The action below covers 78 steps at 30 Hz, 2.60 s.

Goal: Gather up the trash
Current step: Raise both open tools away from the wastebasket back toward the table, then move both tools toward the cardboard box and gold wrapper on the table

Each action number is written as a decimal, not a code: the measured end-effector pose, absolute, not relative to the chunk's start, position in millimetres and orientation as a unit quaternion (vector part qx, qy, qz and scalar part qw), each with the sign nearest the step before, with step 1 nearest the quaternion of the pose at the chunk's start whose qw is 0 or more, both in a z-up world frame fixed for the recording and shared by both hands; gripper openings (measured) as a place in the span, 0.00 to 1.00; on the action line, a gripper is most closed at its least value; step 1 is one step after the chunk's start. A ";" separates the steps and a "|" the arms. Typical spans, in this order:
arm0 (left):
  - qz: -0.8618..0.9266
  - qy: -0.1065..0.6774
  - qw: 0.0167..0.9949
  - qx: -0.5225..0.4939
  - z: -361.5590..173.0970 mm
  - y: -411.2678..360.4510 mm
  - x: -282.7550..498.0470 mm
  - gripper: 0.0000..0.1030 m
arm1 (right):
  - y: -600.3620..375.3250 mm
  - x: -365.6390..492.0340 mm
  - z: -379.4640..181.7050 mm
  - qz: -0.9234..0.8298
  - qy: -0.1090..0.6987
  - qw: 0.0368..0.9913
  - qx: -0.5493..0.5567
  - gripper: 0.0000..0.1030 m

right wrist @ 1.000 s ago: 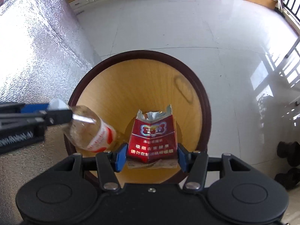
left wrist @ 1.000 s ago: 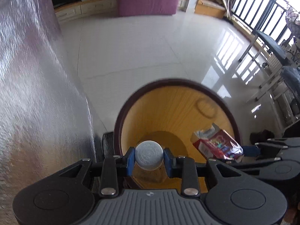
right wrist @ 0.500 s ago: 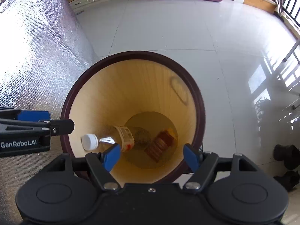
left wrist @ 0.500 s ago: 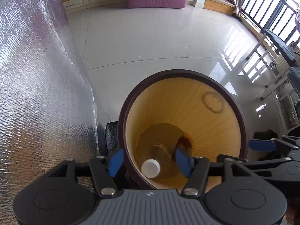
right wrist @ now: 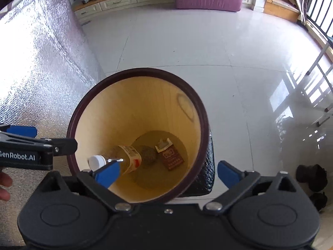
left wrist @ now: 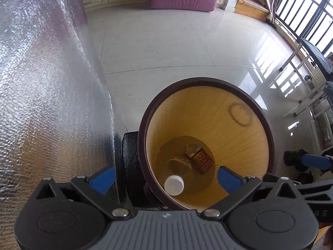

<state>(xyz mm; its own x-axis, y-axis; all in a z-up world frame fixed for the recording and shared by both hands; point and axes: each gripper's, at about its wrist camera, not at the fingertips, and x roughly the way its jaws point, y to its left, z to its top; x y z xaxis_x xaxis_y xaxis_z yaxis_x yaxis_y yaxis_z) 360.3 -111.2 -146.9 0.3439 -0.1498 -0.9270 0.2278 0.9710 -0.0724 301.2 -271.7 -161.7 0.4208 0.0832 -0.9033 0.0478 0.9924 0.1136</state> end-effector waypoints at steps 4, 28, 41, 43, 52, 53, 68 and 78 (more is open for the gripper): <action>-0.109 0.557 0.823 0.023 -142.9 -102.8 352.6 1.00 | -276.8 288.9 -155.2 0.000 0.533 0.844 0.057 1.00; -0.120 0.492 0.861 0.033 -29.8 -71.3 267.1 1.00 | -296.6 205.0 -54.6 -0.023 0.458 0.885 0.084 1.00; -0.143 0.442 0.885 0.026 27.8 -52.3 214.8 1.00 | -279.1 153.8 0.7 -0.021 0.407 0.910 0.079 1.00; -0.146 0.433 0.889 0.029 38.1 -44.9 209.3 1.00 | -275.4 146.8 10.8 -0.020 0.398 0.914 0.081 1.00; -0.137 0.361 0.922 0.014 87.0 12.6 182.3 1.00 | -243.7 124.4 57.0 -0.004 0.338 0.939 0.066 1.00; -0.133 0.354 0.926 0.012 92.3 20.6 179.5 1.00 | -239.4 123.9 60.6 0.000 0.330 0.941 0.069 1.00; -0.069 0.213 0.975 0.000 135.8 186.6 138.5 1.00 | -116.5 143.5 80.1 0.082 0.254 0.960 0.079 1.00; -0.118 0.206 0.970 0.048 114.5 274.9 153.8 1.00 | -26.1 167.8 75.3 0.118 0.234 0.964 0.045 1.00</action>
<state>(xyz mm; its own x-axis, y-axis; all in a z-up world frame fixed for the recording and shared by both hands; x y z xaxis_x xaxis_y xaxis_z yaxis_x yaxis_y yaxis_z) 153.8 274.9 114.5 0.8869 -0.2099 -0.4116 0.2493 0.9674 0.0439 167.8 -26.1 75.3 0.8625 0.2490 -0.4405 -0.2070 0.9680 0.1419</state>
